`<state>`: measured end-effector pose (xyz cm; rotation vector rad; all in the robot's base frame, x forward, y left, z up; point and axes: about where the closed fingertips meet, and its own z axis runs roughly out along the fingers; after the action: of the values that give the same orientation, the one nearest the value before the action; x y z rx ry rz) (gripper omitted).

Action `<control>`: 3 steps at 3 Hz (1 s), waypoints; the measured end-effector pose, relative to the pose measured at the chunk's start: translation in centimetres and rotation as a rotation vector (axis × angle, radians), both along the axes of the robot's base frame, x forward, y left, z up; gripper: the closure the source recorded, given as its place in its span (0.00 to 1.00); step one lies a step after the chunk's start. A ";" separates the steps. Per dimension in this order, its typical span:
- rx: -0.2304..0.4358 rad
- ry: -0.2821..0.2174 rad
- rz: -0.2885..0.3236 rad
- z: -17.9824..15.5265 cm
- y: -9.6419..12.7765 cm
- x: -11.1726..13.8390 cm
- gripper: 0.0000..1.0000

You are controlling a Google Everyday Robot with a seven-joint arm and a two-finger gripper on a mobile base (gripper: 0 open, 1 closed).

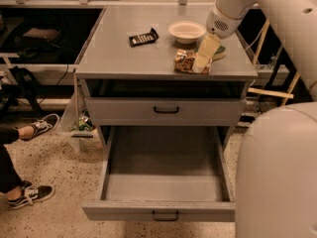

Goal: Place orange can into middle drawer

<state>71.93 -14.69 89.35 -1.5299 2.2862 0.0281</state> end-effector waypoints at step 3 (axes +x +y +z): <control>0.015 0.096 0.119 -4.8 4.4 -1.4 0.00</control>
Offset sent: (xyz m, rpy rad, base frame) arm -0.0248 0.0458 -0.0353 0.0076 0.0718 0.1280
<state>70.54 -10.27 84.59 -1.6888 2.2587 0.1541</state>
